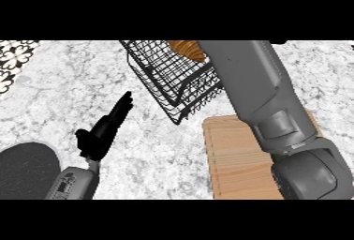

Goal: Pick the croissant from the cutting board and place it in the tiered basket

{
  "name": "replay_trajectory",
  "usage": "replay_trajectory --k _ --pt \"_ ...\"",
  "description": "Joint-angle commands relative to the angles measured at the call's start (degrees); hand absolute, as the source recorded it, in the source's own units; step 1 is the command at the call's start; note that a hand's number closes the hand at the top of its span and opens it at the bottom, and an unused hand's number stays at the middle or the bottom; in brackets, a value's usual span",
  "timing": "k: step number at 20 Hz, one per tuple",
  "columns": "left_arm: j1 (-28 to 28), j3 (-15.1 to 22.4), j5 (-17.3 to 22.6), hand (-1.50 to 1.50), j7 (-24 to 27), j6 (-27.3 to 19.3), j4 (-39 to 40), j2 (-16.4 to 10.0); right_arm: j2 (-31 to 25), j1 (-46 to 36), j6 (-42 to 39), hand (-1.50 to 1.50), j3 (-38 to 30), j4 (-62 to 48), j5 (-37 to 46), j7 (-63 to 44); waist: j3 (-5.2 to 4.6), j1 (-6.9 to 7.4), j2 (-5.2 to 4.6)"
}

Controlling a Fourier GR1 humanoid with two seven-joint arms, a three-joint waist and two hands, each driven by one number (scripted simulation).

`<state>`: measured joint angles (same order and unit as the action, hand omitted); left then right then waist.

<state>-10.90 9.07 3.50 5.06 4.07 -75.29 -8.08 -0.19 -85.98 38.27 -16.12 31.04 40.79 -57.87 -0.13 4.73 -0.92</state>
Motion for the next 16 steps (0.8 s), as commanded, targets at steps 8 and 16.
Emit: replay_trajectory --k 8,16 --pt "3.9 -2.5 1.0 0.0 0.9 -1.4 -0.2 -0.3 -6.5 -3.2 19.4 -1.5 5.8 -6.4 20.4 -14.5 -0.1 -5.99 2.03" --pt "7.4 -4.1 1.3 0.0 -0.4 -2.6 -1.7 -1.5 -6.4 4.0 22.7 -1.5 3.6 5.3 24.1 -11.1 0.23 -10.37 4.1"
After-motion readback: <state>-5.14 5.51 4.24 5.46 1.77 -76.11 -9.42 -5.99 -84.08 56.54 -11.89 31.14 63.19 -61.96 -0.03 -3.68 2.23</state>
